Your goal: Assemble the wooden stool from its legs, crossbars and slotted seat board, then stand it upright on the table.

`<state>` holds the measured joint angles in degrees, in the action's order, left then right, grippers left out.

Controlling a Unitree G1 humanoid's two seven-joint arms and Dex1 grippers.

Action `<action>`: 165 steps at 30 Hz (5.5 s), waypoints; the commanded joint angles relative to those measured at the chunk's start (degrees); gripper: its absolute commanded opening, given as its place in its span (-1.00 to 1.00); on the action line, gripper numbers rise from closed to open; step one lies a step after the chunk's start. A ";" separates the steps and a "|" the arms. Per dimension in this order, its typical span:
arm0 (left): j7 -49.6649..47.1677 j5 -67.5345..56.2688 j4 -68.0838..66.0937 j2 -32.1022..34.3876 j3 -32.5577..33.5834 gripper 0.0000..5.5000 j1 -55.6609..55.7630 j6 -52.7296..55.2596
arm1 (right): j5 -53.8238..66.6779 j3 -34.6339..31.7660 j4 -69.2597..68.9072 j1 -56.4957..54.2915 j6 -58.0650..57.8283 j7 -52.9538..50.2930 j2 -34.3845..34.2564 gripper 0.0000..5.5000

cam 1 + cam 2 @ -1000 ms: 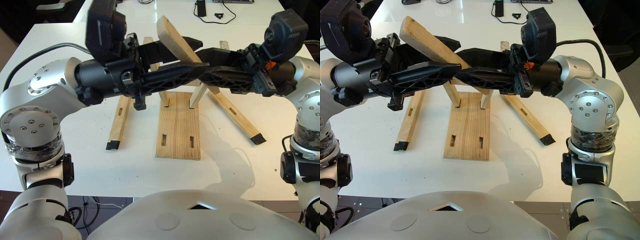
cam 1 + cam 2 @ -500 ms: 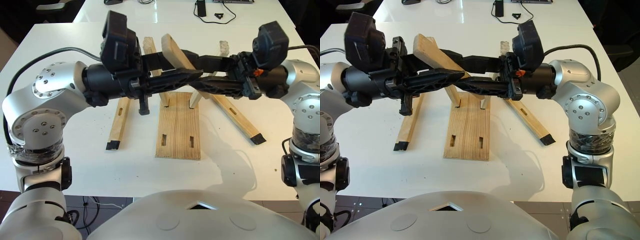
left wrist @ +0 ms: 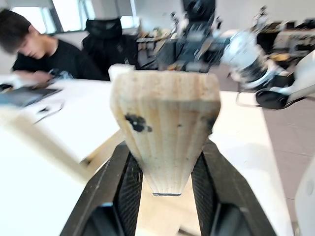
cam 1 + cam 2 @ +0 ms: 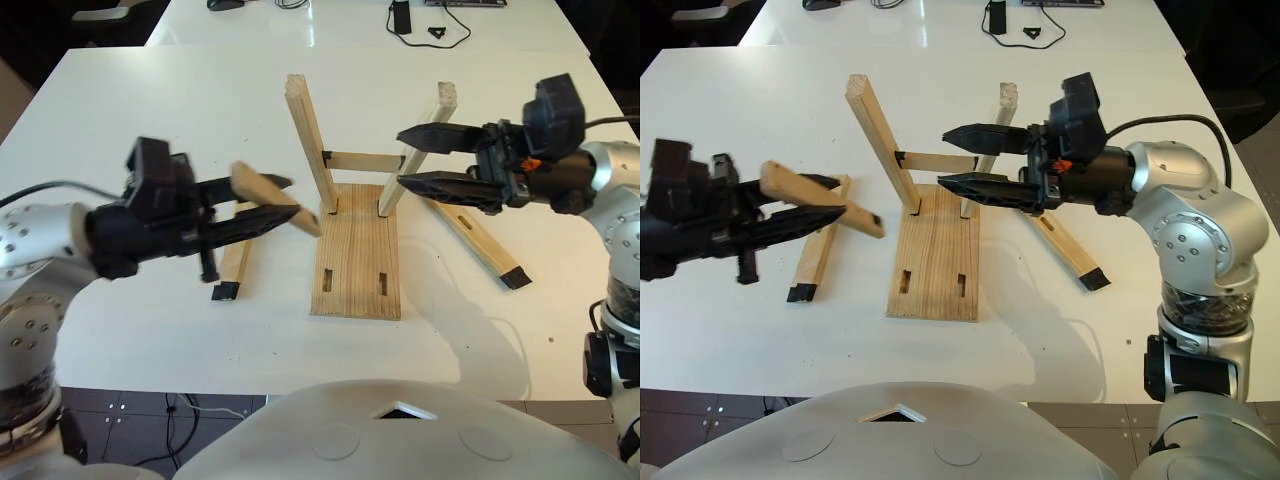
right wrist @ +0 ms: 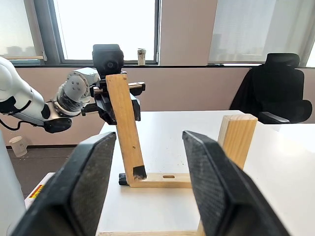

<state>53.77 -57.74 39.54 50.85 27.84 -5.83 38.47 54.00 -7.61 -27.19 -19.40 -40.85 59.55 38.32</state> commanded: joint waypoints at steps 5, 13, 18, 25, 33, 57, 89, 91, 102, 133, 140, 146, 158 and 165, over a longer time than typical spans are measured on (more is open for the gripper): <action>4.90 28.28 -20.88 1.35 -11.90 -0.53 2.70 -22.23 | -0.93 -2.08 -1.26 1.53 1.38 -3.11 0.72 -0.11; 17.69 37.28 -41.61 -0.44 -19.44 -0.53 8.11 -48.63 | -4.38 -0.10 -0.77 3.28 3.25 -4.47 0.68 -0.11; 20.74 36.13 -46.33 -1.90 -20.06 -0.53 10.72 -52.76 | -5.26 0.21 0.18 3.58 3.66 -4.39 0.72 -0.11; 21.30 36.86 -51.65 -3.36 -20.18 -0.53 10.68 -54.94 | -6.29 1.24 1.65 3.51 4.29 -3.23 1.18 -0.11; 19.81 37.41 -51.72 -5.17 -20.28 -0.53 8.92 -55.67 | -7.70 2.65 2.88 3.04 4.32 -1.35 2.02 -0.11; 21.86 38.65 -53.56 -4.07 -22.87 -0.53 12.95 -56.75 | -10.39 4.24 3.07 4.35 6.74 -1.19 0.62 -0.11; 29.33 36.14 -46.94 4.22 -28.66 -0.53 2.47 -41.69 | -13.87 5.08 2.78 6.10 8.73 -1.63 0.89 -0.11; 28.55 36.65 -46.80 3.38 -29.24 -0.53 1.06 -42.38 | -14.25 5.42 2.46 6.61 9.04 -1.59 0.95 -0.11; 27.03 36.73 -48.59 0.86 -32.99 -0.53 -3.27 -42.89 | -16.22 7.09 3.33 6.54 10.08 -0.33 1.54 -0.11; 21.73 33.29 -52.15 -2.06 -34.14 -0.53 -4.06 -38.41 | -20.57 9.34 5.05 5.62 12.47 1.34 1.81 -0.11; 20.86 32.76 -51.31 -1.38 -33.93 -0.53 -3.67 -36.47 | -21.25 9.52 5.04 5.81 12.89 1.03 1.84 -0.11; 18.23 34.90 -52.82 -2.04 -33.67 -0.53 -2.96 -38.27 | -21.95 9.73 5.16 5.79 13.36 1.21 2.06 -0.11; 16.09 36.07 -54.54 -4.25 -31.77 0.01 -1.33 -40.39 | -22.90 10.06 6.20 5.60 14.31 1.66 2.00 -0.11; 12.38 28.06 -42.78 -5.34 -24.94 0.01 2.28 -33.55 | -22.94 9.77 6.30 5.68 14.63 0.63 1.38 -0.11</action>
<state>67.81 -26.19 -9.49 46.03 -0.05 -5.11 1.81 31.45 2.36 -20.98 -13.14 -26.87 60.75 40.03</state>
